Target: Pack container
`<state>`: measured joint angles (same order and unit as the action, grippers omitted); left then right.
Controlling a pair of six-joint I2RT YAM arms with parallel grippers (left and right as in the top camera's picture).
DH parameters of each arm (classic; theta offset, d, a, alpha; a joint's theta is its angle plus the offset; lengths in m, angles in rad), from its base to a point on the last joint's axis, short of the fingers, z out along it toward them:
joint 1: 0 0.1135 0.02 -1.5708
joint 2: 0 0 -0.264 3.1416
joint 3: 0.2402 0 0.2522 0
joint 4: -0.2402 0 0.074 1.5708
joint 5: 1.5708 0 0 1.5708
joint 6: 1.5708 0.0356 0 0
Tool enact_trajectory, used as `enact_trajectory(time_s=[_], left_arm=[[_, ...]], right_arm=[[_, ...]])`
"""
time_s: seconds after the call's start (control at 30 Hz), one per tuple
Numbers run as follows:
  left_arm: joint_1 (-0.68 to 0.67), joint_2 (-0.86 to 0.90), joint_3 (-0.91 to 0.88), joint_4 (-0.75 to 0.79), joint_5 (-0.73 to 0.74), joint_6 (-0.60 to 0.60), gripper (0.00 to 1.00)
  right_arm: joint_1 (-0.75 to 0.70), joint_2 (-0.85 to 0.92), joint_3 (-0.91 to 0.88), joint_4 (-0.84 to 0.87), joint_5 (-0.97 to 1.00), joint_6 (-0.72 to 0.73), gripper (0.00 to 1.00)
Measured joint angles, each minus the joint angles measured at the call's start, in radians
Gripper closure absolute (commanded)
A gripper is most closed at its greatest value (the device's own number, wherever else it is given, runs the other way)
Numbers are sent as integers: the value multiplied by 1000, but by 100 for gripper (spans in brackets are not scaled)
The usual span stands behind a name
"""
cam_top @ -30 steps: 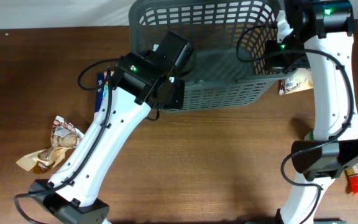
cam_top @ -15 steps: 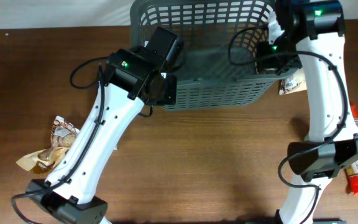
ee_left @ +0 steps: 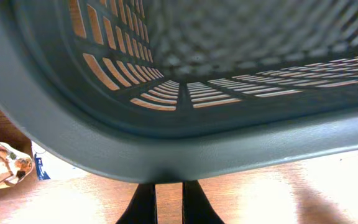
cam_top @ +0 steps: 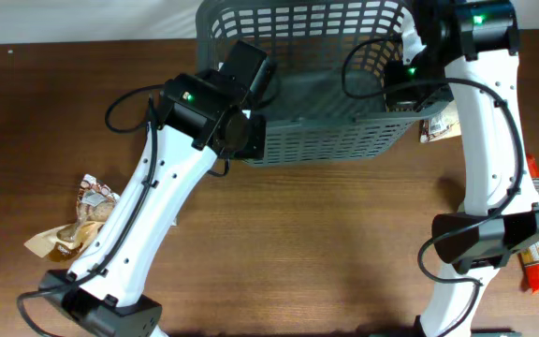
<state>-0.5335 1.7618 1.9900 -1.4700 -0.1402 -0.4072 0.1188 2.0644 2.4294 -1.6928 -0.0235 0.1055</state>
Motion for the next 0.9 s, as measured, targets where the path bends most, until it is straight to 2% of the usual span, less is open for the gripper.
enact_trajectory(time_s=[0.5,0.73,0.9], left_arm=[[2,0,0,36,-7,23,98],[10,0,0,6,-8,25,98],[10,-11,0,-3,-8,26,98]], right_arm=[[0,0,0,0,-2,0,96],[0,0,3,0,-3,0,96],[0,0,90,0,-21,0,96]])
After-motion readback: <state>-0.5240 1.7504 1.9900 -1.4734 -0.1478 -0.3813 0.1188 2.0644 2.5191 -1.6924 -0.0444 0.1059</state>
